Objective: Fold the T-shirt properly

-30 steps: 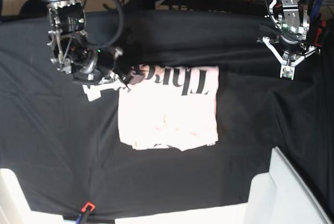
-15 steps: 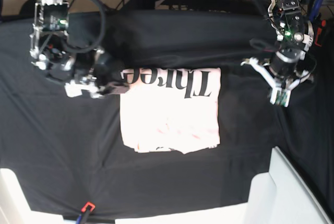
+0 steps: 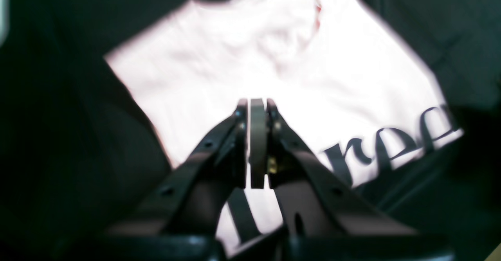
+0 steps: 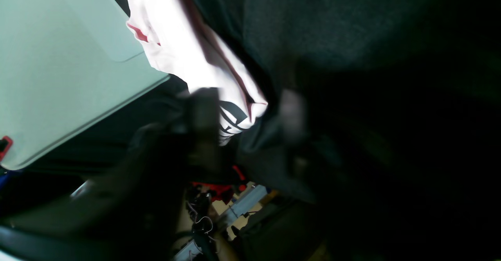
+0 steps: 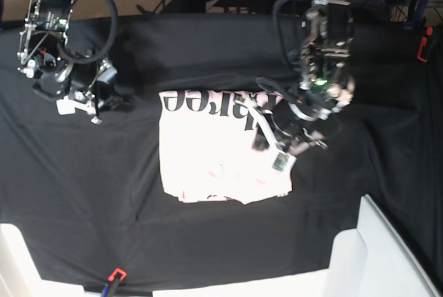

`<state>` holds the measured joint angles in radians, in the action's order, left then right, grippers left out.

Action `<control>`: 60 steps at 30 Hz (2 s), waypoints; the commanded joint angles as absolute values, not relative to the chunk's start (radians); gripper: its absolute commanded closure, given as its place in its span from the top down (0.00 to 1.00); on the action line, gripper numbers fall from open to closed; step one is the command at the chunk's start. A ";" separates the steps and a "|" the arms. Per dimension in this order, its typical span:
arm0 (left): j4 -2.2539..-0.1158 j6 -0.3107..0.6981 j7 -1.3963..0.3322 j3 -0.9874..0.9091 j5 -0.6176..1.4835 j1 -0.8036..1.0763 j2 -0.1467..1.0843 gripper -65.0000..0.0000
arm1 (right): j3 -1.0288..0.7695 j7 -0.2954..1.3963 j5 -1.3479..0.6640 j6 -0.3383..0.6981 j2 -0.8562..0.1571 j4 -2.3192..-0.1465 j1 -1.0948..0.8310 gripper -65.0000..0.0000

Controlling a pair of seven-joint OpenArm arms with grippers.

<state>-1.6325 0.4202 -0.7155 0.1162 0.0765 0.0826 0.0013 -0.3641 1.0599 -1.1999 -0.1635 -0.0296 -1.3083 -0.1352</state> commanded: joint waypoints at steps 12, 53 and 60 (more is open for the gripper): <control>-1.394 0.418 -0.593 0.113 0.079 0.059 0.007 0.00 | -0.364 1.070 -1.222 -0.153 -0.035 -1.320 -0.128 0.00; -1.417 0.417 0.321 -0.205 -0.002 0.498 0.271 0.00 | 0.035 0.535 -0.384 0.228 -0.430 -1.790 -0.433 0.00; -1.330 0.415 0.579 -0.240 -0.139 0.653 0.248 0.00 | -0.059 0.357 -0.120 0.289 -0.367 -1.796 -0.693 0.00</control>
<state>-1.3121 0.4194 0.5350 -0.2348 -0.1566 0.6533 0.2375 -0.0456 0.3904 -0.1196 0.2974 -0.3515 -1.7767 -0.7002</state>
